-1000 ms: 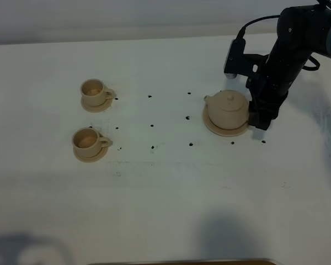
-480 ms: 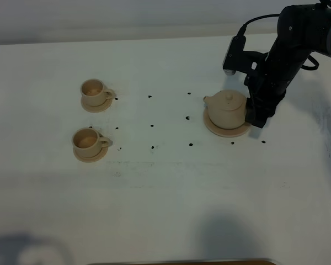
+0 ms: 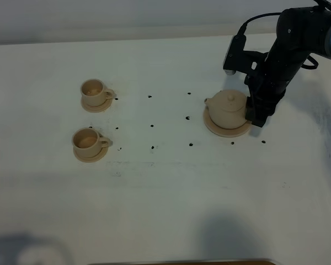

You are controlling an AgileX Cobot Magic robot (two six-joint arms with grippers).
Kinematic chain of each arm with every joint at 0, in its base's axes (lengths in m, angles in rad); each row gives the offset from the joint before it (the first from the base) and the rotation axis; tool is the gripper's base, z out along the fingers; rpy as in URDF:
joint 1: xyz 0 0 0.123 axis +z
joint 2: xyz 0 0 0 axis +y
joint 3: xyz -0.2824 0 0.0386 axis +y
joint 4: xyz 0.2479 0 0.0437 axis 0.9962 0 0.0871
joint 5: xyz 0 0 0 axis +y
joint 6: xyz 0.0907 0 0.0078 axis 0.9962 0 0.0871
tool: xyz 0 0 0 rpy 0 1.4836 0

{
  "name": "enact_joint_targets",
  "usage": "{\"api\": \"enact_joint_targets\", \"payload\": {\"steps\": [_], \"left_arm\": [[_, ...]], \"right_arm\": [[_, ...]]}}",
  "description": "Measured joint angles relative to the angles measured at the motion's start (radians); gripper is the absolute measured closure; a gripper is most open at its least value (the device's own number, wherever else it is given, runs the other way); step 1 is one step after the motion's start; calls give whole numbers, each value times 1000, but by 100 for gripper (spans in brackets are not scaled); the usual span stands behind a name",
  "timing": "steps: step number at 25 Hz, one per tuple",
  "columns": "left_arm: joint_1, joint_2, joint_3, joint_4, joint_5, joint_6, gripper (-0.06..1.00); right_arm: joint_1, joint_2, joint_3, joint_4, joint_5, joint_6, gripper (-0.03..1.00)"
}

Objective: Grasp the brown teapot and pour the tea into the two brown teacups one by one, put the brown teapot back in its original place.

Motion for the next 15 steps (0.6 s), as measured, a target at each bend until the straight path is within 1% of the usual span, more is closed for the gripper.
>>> {"api": "enact_joint_targets", "payload": {"steps": [15], "left_arm": [[0,0,0,0,0,0,44]], "right_arm": [[1,8,0,-114,-5,-3,56]]}}
